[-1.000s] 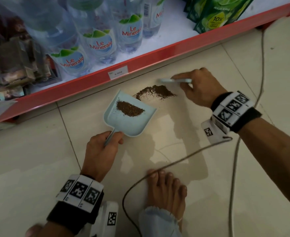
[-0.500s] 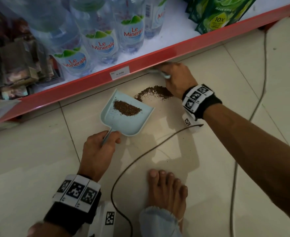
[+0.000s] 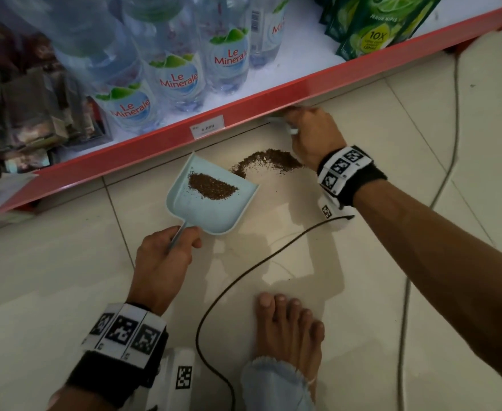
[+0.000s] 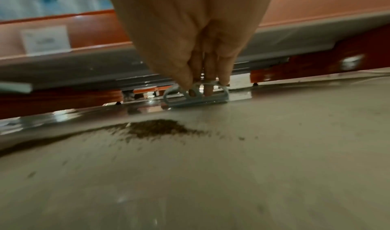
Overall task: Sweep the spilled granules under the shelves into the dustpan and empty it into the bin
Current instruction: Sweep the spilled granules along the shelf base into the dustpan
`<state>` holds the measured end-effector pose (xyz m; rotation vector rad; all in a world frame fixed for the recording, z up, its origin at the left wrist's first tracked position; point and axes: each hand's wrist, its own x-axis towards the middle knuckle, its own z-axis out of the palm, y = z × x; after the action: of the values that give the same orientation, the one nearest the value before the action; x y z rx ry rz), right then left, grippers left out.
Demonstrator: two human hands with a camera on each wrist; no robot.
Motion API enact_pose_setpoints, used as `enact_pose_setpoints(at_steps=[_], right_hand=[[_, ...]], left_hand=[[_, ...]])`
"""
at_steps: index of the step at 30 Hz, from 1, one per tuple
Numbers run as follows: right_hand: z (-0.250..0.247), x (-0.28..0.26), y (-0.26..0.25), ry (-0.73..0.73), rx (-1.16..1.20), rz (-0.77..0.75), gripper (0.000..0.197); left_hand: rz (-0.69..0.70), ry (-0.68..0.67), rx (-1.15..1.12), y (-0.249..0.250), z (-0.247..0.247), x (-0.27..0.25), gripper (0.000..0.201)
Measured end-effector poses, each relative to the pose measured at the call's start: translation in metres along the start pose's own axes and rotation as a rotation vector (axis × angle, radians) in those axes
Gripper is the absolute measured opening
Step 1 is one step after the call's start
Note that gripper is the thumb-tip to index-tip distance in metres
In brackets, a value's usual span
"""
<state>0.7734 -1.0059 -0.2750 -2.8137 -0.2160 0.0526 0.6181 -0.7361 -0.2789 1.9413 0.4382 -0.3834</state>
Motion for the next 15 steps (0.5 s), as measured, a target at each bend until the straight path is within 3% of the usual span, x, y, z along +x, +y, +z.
enact_pose_setpoints(at_steps=[3, 6, 9, 13, 15], right_hand=[[-0.011, -0.011, -0.003, -0.162, 0.083, -0.19, 0.042], [-0.03, -0.024, 0.0, -0.086, 0.131, -0.309, 0.034], [-0.031, -0.025, 0.003, 0.045, 0.067, -0.214, 0.046], [-0.007, -0.007, -0.011, 0.09, 0.016, -0.08, 0.023], [0.007, 0.003, -0.02, 0.07, 0.035, -0.049, 0.023]], left_hand=[[0.007, 0.007, -0.021, 0.004, -0.001, 0.001, 0.035], [0.01, 0.017, -0.03, 0.001, -0.003, 0.001, 0.035], [0.013, 0.016, -0.012, -0.007, -0.002, -0.001, 0.035], [-0.004, 0.012, -0.005, -0.009, 0.0, -0.001, 0.038], [-0.007, 0.005, -0.015, -0.007, 0.0, 0.001, 0.038]])
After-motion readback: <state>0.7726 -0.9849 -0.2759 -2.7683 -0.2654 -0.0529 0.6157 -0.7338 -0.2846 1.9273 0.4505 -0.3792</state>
